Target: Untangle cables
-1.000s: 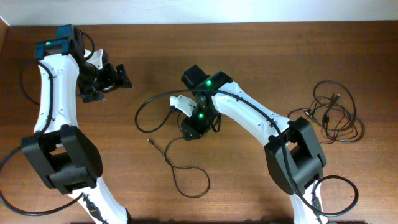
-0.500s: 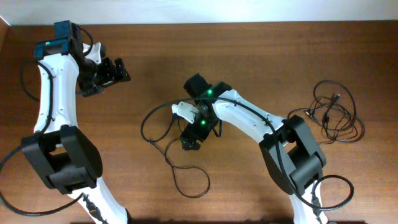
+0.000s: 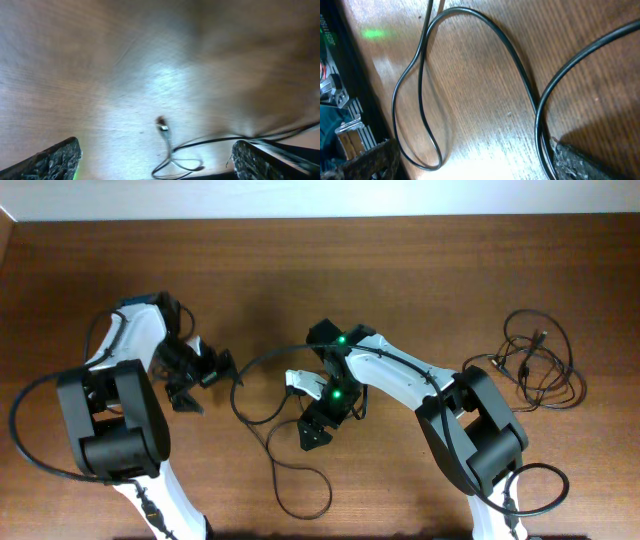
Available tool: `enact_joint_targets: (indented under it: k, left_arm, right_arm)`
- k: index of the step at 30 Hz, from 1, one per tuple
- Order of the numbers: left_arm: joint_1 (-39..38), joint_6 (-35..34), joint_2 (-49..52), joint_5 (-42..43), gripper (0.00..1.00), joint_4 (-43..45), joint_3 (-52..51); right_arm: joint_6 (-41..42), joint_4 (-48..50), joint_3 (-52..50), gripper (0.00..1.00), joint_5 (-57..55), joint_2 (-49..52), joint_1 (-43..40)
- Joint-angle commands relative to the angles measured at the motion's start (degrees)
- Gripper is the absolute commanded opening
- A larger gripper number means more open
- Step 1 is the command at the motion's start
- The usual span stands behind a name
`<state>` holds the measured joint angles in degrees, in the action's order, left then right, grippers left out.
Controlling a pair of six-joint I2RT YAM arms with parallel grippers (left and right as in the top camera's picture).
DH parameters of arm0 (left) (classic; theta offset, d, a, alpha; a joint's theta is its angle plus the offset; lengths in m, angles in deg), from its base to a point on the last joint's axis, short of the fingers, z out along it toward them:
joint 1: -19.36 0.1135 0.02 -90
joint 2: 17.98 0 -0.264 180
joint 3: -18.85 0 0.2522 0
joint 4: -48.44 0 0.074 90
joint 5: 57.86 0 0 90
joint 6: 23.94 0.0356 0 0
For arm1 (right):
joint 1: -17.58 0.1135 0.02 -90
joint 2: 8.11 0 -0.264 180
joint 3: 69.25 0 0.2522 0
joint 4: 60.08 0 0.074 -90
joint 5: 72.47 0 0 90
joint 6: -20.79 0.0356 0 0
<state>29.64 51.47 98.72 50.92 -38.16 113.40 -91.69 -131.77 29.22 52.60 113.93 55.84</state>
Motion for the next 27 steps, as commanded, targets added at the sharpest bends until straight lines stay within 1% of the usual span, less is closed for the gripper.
enact_joint_targets:
  k: [1, 2, 3, 5, 8, 10, 12, 14, 16, 18, 21, 23, 24, 26, 27]
  left_arm:
    - [-0.2, 2.0, 0.1, -2.0, 0.99, -0.2, -3.5]
    - [-0.4, 9.0, 0.0, 3.0, 0.99, -0.2, -3.7]
    - [-0.5, 13.2, -0.5, 6.5, 0.99, -0.1, -3.7]
    - [-0.2, 13.1, -4.5, 6.5, 0.99, 1.7, -4.4]
    - [-0.1, 12.9, -17.5, 5.9, 0.99, 8.0, -11.2]
    - [-0.1, 12.6, -27.2, 5.2, 0.99, 14.5, -20.2]
    - [-0.1, 11.1, -32.8, 5.2, 0.99, 19.5, -29.4]
    - [-0.1, 7.5, -33.5, 5.2, 0.99, 23.0, -35.1]
    - [-0.1, 3.1, -32.1, 5.3, 0.99, 27.3, -39.2]
    - [-0.6, 3.1, -30.3, 5.3, 0.99, 26.8, -39.5]
    - [-3.8, 3.5, -29.2, 5.3, 0.99, 26.3, -39.5]
    - [-6.9, 5.9, -29.2, 5.2, 0.99, 27.0, -39.3]
    - [-7.2, 6.9, -29.2, 4.0, 0.99, 27.3, -39.0]
    - [-7.1, 6.1, -29.2, 2.4, 0.99, 28.4, -38.6]
    - [-7.1, 4.8, -29.2, 2.4, 0.99, 27.1, -37.7]
  right_arm:
    - [0.2, -0.4, -1.6, 0.99, -1.2, 1.2, 0.4]
    - [0.2, -0.3, -1.6, 0.99, -1.2, 1.2, 0.4]
    - [0.2, -0.2, -1.6, 0.99, -1.2, 1.2, 0.4]
    - [0.2, -0.4, -1.6, 0.99, -1.2, 1.2, 0.4]
    - [0.2, -0.4, -1.6, 0.99, -1.2, 1.2, 0.4]
    - [0.2, -0.4, -1.6, 0.99, -2.1, 1.2, 0.3]
    - [0.4, -0.9, -1.6, 0.99, -3.8, 1.2, 0.3]
    - [0.4, -1.5, -1.6, 0.99, -3.8, 1.2, 0.6]
    - [-0.9, -1.7, -1.6, 0.99, -3.7, 1.2, 1.8]
    - [-1.1, -1.9, -1.6, 0.99, -3.8, 1.2, 3.1]
    - [-1.1, -1.2, -1.6, 0.99, -3.8, 1.2, 3.8]
    - [-1.1, -1.2, -1.6, 0.99, -3.8, 1.2, 3.7]
    - [-1.1, -1.3, -1.6, 0.99, -3.8, 1.2, 3.7]
    - [-1.1, -1.5, -1.6, 0.99, -3.8, 1.2, 3.7]
    - [-1.1, -1.5, -1.6, 0.99, -3.8, 1.2, 3.7]
